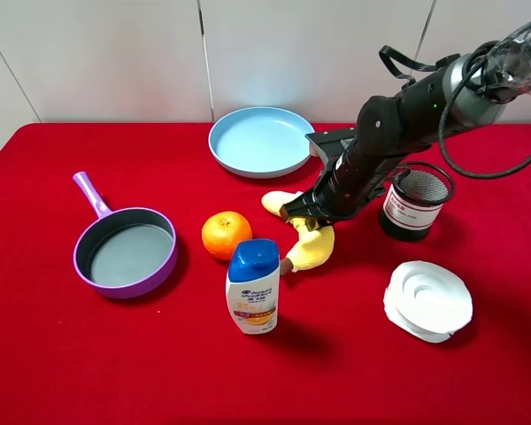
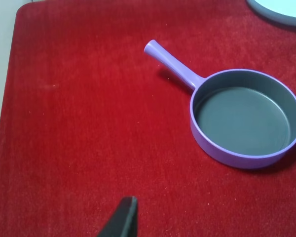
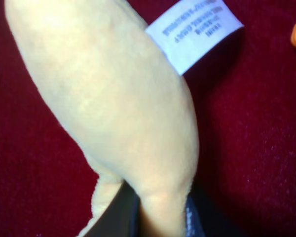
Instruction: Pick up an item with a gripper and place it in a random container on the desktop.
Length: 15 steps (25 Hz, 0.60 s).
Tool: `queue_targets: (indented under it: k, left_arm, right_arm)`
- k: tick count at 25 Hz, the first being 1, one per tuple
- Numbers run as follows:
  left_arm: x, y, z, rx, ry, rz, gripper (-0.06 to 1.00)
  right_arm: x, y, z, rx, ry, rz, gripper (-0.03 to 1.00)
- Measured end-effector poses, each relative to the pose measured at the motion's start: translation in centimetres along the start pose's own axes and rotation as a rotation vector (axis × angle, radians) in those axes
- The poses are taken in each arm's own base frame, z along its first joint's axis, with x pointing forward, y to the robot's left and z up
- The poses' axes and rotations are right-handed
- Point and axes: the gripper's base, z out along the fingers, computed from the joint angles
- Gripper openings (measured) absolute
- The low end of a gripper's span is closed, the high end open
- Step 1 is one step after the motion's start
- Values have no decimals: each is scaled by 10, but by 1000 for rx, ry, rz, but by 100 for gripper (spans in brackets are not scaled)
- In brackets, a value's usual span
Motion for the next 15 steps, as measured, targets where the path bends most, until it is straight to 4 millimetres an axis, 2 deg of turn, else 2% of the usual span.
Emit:
queue_targets:
  k: [5, 15]
  left_arm:
    - [0, 0, 0, 0, 0, 0, 99]
    - [0, 0, 0, 0, 0, 0, 99]
  right_arm:
    - [0, 0, -2, -1, -3, -2, 10]
    - [-2, 2, -19, 2, -20, -34, 9]
